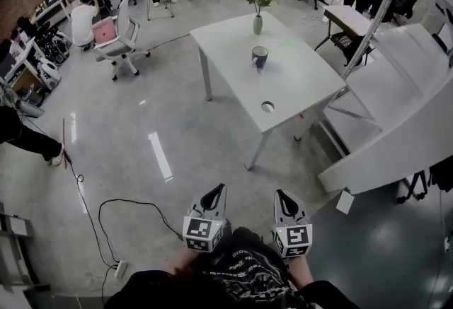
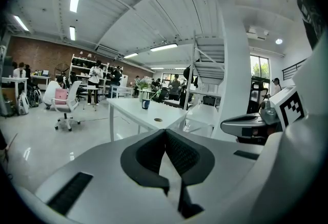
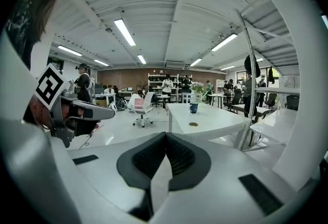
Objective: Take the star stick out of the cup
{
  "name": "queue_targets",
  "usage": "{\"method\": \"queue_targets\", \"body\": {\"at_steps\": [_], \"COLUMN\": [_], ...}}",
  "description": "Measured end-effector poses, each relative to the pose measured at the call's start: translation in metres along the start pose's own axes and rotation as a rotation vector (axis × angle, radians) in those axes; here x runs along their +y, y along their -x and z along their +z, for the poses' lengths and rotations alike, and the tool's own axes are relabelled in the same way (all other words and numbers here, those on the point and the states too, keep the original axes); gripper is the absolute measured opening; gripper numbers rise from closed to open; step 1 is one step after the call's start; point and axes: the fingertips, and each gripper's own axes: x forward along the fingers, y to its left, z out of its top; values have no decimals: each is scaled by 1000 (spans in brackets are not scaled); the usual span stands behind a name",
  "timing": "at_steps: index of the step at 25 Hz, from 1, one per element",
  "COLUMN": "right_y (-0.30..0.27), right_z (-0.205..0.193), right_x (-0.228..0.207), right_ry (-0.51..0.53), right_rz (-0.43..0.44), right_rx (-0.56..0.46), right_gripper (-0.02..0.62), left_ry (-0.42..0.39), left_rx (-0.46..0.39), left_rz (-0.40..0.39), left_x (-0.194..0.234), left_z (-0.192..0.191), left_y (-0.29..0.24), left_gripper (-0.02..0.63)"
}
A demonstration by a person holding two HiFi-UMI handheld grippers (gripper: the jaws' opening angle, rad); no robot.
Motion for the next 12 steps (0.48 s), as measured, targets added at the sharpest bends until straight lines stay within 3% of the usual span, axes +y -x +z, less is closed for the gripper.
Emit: {"method": "queue_targets", "body": {"at_steps": [6, 12], "right_y": [-2, -40], "right_z": [-6, 3], "right_x": [-10, -32], "right_ry": [-33, -27], "right_rz": [4, 3], "right_rx": [23, 2], "right_gripper": [8, 8], "left_ry": [23, 30], "left_rx": [63, 59], "left_rz": [-22, -33], "left_x": [-8, 7], "left_z": [-15, -11], "left_y": [-9, -56], "left_gripper": [20, 20]}}
